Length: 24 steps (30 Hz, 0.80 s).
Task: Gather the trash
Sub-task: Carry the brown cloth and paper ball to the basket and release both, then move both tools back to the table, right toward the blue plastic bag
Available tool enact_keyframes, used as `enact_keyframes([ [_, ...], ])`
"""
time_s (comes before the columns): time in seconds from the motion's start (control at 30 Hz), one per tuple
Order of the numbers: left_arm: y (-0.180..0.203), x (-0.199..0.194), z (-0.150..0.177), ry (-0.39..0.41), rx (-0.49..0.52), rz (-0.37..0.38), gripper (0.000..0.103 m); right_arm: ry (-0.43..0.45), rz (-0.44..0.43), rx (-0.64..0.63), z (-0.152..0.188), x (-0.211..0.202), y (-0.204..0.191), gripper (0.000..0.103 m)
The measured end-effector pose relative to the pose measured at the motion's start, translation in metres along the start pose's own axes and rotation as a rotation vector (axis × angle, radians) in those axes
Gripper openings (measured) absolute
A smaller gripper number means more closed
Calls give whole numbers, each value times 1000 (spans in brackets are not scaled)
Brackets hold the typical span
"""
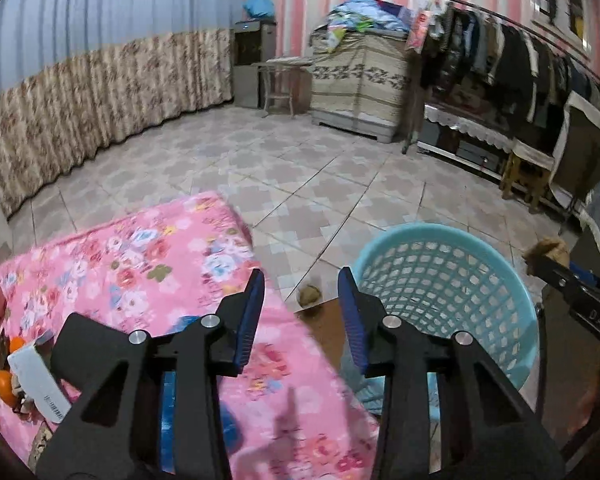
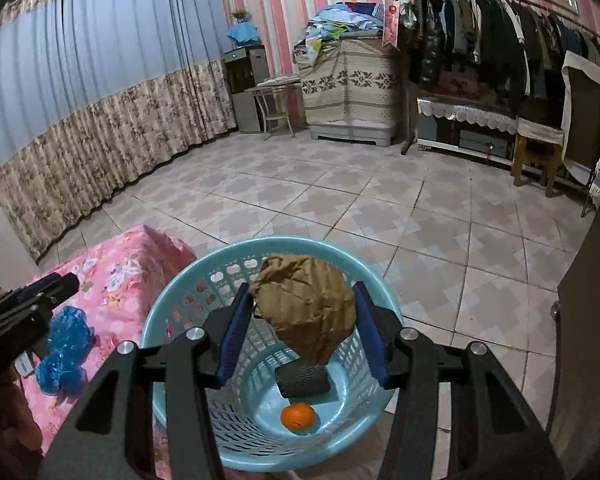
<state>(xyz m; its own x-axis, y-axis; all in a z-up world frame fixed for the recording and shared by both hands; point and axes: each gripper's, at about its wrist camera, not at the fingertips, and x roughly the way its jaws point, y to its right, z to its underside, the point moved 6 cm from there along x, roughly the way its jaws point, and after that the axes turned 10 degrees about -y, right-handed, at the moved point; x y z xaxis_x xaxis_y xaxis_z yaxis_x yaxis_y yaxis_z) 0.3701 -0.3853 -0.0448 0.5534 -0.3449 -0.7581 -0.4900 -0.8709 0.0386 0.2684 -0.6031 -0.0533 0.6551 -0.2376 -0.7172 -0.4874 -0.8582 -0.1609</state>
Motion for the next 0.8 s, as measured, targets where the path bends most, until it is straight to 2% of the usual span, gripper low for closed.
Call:
enact_keyframes([
  [0.27, -64, -16, 3, -2, -87, -95, 38, -26, -17, -38, 9, 9, -15, 51],
  [0.33, -75, -20, 8, -8, -98, -112, 47, -38, -17, -48, 11, 14, -20, 51],
  [0.4, -87, -25, 15, -11, -114, -134, 60, -50, -17, -51, 13, 18, -24, 51],
  [0.47, -99, -31, 23, -15, -120, -155, 64, -64, -13, -51, 14, 26, -28, 52],
  [0.5, -105, -33, 26, -18, -121, -164, 68, -68, -8, -48, 15, 30, -30, 54],
  [0.6, -121, -44, 36, -13, -131, -189, 78, -74, 18, -28, 16, 38, -29, 77],
  [0.7, -139, -59, 45, 2, -152, -213, 85, -83, 19, -4, 17, 41, -27, 77],
  [0.8, -157, -75, 54, 17, -172, -230, 91, -56, 30, -7, 15, 35, -33, 84],
])
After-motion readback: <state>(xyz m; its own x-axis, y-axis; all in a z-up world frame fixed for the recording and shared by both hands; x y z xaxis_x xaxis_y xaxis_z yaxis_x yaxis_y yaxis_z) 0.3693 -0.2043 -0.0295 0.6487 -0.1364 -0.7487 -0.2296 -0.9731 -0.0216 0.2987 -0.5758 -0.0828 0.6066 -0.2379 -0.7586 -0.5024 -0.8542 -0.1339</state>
